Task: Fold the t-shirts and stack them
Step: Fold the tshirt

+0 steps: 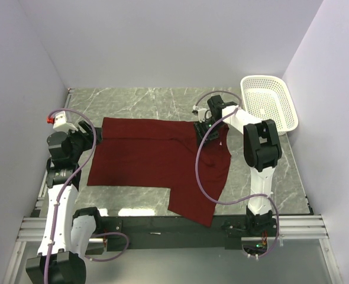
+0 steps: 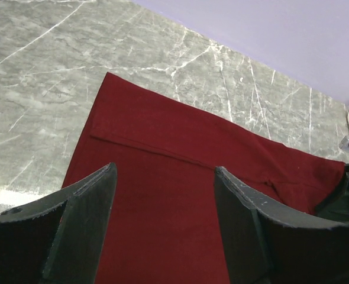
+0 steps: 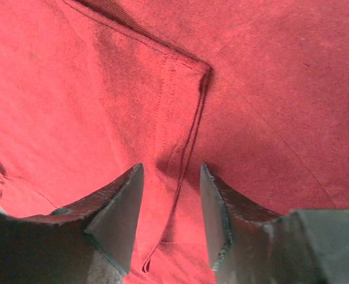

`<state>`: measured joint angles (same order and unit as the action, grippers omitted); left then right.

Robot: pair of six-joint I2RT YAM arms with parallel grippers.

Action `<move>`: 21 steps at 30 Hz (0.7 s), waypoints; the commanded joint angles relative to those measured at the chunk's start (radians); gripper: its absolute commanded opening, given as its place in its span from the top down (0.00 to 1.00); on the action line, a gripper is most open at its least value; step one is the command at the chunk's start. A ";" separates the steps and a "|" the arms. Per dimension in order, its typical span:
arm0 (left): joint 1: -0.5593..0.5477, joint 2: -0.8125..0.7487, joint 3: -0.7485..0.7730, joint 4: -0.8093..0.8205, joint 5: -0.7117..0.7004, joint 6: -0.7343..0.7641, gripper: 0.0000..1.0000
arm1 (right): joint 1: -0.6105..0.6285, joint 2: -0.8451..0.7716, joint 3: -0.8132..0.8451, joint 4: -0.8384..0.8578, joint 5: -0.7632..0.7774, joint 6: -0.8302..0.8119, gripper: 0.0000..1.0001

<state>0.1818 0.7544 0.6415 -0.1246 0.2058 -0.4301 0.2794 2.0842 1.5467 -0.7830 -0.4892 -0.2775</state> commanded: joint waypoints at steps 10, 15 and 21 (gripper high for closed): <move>0.001 -0.013 0.000 0.011 0.021 0.022 0.28 | 0.026 0.000 -0.022 -0.012 -0.020 -0.006 0.59; 0.001 -0.015 0.000 0.011 0.023 0.021 0.28 | 0.029 -0.006 -0.031 -0.010 -0.025 -0.008 0.67; 0.001 -0.017 0.000 0.010 0.023 0.022 0.28 | 0.032 -0.048 -0.042 -0.002 -0.025 -0.014 0.83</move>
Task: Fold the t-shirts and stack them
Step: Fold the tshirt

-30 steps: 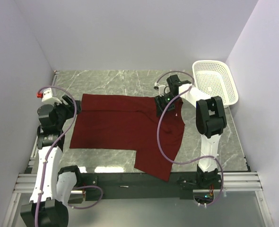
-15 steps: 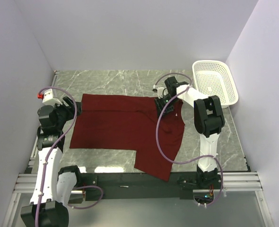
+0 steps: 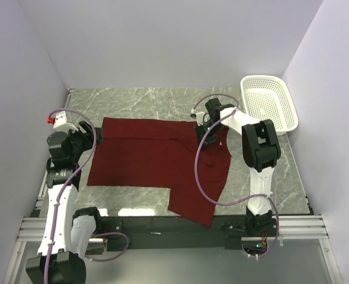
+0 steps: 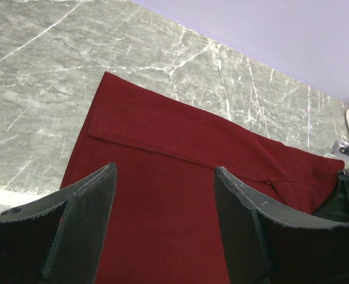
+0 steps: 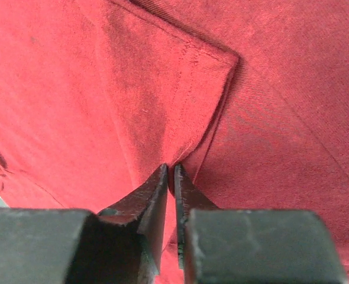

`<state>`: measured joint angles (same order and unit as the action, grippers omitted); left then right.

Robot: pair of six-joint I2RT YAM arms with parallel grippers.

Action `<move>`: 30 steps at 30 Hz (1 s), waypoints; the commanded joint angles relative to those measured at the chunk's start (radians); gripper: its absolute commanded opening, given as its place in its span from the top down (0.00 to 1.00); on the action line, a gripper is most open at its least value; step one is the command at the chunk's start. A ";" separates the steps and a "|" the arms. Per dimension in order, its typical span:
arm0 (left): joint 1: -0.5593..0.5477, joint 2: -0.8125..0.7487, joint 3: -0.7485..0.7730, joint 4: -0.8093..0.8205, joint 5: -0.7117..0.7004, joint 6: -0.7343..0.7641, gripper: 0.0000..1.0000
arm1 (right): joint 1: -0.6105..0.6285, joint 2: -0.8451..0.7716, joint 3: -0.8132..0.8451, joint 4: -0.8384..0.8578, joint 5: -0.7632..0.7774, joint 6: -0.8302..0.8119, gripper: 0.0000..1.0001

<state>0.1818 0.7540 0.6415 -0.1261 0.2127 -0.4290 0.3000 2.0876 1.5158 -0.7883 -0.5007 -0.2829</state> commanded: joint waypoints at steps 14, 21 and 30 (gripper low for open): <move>0.001 -0.010 0.000 0.013 0.016 0.019 0.28 | 0.180 -0.138 -0.062 -0.095 -0.104 -0.197 0.72; 0.002 -0.005 0.000 0.011 0.013 0.022 0.28 | 0.252 -0.169 -0.078 -0.157 -0.179 -0.302 0.30; 0.001 -0.008 -0.002 0.011 0.014 0.022 0.28 | 0.068 -0.274 -0.063 0.023 -0.136 -0.133 0.28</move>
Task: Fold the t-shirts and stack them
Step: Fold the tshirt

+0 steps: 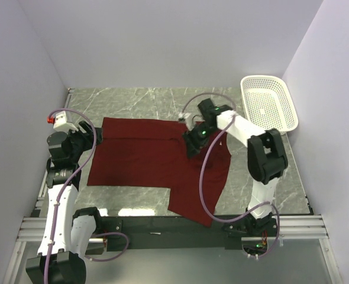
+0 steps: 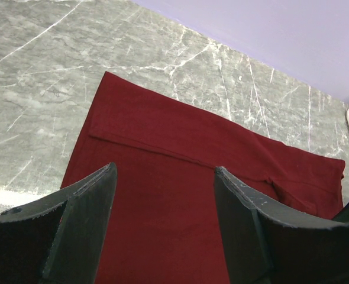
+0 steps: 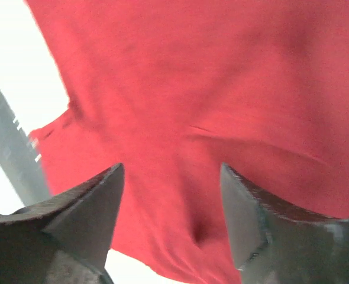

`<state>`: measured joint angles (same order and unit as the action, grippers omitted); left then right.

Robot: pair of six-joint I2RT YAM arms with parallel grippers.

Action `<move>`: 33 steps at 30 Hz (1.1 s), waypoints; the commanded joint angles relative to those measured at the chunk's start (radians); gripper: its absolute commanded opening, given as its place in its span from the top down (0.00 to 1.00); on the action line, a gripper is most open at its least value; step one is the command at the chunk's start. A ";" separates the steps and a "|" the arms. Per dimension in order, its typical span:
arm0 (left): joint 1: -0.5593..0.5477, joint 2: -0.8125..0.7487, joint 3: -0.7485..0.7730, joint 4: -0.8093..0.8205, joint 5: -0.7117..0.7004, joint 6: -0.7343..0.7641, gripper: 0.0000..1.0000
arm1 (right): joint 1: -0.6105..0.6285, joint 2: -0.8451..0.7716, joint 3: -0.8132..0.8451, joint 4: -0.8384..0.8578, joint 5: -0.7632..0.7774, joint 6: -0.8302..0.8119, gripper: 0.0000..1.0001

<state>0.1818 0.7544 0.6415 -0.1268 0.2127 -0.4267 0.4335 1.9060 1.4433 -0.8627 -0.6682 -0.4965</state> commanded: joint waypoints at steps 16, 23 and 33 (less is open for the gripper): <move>0.001 -0.007 0.000 0.012 0.022 0.019 0.28 | -0.105 0.077 0.121 0.068 0.197 -0.185 0.27; 0.001 -0.009 0.000 0.012 0.017 0.020 0.28 | -0.082 0.153 0.193 0.024 0.213 -0.205 0.32; 0.001 -0.012 0.000 0.010 0.016 0.022 0.28 | -0.050 0.214 0.229 0.013 0.219 -0.165 0.44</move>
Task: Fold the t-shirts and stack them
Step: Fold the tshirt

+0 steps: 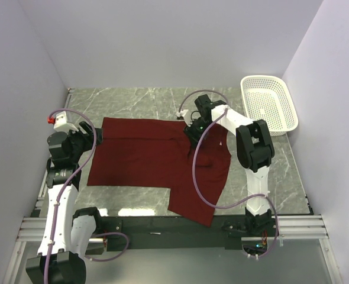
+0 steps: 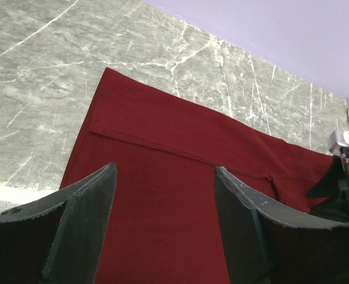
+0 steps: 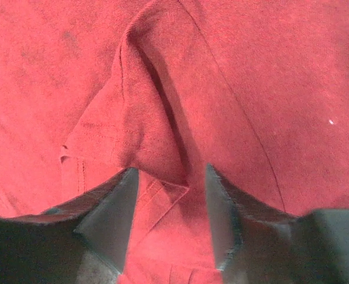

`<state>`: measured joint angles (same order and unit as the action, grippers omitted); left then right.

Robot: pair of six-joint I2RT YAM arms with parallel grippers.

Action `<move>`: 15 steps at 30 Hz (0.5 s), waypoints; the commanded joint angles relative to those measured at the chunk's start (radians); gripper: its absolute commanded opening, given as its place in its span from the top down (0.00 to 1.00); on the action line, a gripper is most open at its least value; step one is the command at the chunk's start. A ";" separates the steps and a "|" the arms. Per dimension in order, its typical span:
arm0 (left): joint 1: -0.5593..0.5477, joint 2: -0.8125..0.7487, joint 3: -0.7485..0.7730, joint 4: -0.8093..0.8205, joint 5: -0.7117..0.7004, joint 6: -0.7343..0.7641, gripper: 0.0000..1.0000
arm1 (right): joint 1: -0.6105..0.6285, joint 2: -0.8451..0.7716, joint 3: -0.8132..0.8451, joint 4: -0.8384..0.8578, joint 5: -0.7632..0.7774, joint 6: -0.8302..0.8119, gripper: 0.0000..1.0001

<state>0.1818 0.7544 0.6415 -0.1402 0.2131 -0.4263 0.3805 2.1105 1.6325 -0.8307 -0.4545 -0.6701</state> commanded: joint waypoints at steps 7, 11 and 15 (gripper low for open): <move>0.001 -0.013 0.000 0.025 0.017 0.020 0.28 | 0.001 -0.027 0.027 -0.028 -0.018 0.023 0.76; 0.001 -0.012 0.000 0.025 0.017 0.020 0.28 | 0.012 -0.066 0.010 -0.048 -0.061 0.029 0.83; 0.002 -0.012 0.000 0.025 0.020 0.020 0.28 | 0.041 -0.122 -0.025 -0.067 -0.108 0.027 0.86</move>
<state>0.1818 0.7544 0.6415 -0.1402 0.2131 -0.4267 0.3916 2.0960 1.6203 -0.8635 -0.4988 -0.6449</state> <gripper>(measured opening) 0.720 0.150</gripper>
